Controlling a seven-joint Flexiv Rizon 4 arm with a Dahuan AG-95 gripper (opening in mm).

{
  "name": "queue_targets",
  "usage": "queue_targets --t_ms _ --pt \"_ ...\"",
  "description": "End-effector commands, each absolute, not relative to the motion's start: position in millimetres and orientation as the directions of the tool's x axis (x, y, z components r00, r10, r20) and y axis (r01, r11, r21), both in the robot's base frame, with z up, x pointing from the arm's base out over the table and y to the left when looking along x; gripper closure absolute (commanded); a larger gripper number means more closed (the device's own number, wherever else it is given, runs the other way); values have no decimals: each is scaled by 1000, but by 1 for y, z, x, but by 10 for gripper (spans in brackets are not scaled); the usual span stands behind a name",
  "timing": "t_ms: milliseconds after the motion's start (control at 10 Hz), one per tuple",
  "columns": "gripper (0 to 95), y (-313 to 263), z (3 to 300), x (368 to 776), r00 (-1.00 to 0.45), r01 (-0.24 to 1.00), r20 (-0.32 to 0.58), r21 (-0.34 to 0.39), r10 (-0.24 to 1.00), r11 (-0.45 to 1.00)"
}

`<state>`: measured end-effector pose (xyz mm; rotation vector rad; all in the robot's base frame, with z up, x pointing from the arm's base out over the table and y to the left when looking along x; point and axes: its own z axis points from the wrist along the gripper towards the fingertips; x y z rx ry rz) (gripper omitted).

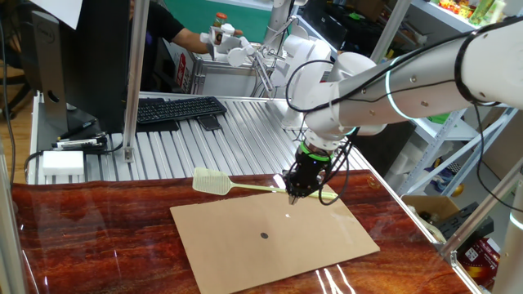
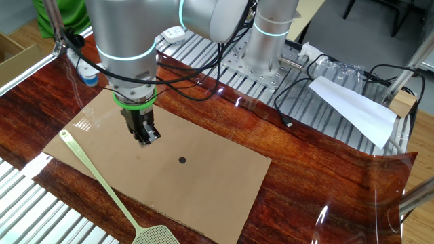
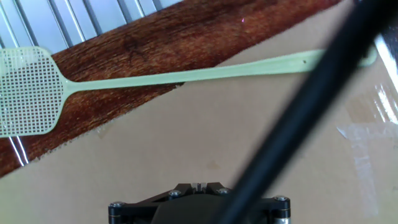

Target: Swat with a flyswatter

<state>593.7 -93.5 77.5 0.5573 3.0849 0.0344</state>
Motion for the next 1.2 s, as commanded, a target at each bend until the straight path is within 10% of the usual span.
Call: queue_targets --t_ms 100,1200 --pt "950 -93 78 594 -941 339 -1 9 339 941" --pt "950 -102 79 623 -860 508 27 -31 509 861"
